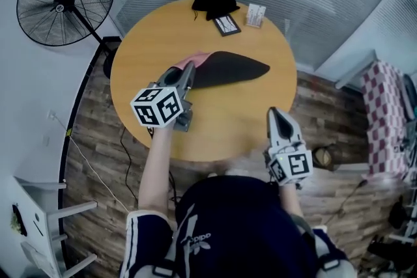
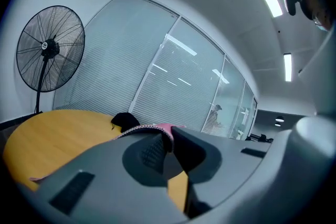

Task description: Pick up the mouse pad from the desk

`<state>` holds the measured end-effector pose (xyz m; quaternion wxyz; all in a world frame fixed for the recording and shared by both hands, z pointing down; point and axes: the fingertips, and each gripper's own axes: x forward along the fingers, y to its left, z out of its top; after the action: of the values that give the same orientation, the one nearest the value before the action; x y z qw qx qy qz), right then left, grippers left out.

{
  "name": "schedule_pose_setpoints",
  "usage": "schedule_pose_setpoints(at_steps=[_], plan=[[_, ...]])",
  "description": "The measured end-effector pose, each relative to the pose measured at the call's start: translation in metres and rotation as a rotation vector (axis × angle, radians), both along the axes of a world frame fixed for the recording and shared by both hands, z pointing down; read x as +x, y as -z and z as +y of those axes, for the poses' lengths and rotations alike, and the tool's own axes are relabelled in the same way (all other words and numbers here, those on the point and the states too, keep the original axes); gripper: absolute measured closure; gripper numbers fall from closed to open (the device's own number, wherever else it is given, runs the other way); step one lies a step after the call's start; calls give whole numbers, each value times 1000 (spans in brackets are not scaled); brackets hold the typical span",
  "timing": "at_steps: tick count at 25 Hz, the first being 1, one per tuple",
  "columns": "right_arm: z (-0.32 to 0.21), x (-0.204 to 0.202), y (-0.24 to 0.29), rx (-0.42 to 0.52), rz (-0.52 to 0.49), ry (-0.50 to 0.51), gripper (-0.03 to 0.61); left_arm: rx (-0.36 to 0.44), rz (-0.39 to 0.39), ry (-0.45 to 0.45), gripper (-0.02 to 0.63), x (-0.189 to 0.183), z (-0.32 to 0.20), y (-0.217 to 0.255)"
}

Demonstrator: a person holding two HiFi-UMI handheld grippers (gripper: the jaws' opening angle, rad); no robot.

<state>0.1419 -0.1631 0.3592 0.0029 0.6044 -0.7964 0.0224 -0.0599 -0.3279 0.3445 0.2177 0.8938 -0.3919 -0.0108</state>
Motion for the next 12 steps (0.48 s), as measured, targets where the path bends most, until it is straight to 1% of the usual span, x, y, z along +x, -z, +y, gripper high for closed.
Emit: schedule_pose_setpoints(at_steps=[6,12], plan=[[7,0,10,17,1,6,577,35,8,10,594,-2,-8,22],[16,0,15,32,-4,14,577,87,-12,10,594,-1,-15,45]])
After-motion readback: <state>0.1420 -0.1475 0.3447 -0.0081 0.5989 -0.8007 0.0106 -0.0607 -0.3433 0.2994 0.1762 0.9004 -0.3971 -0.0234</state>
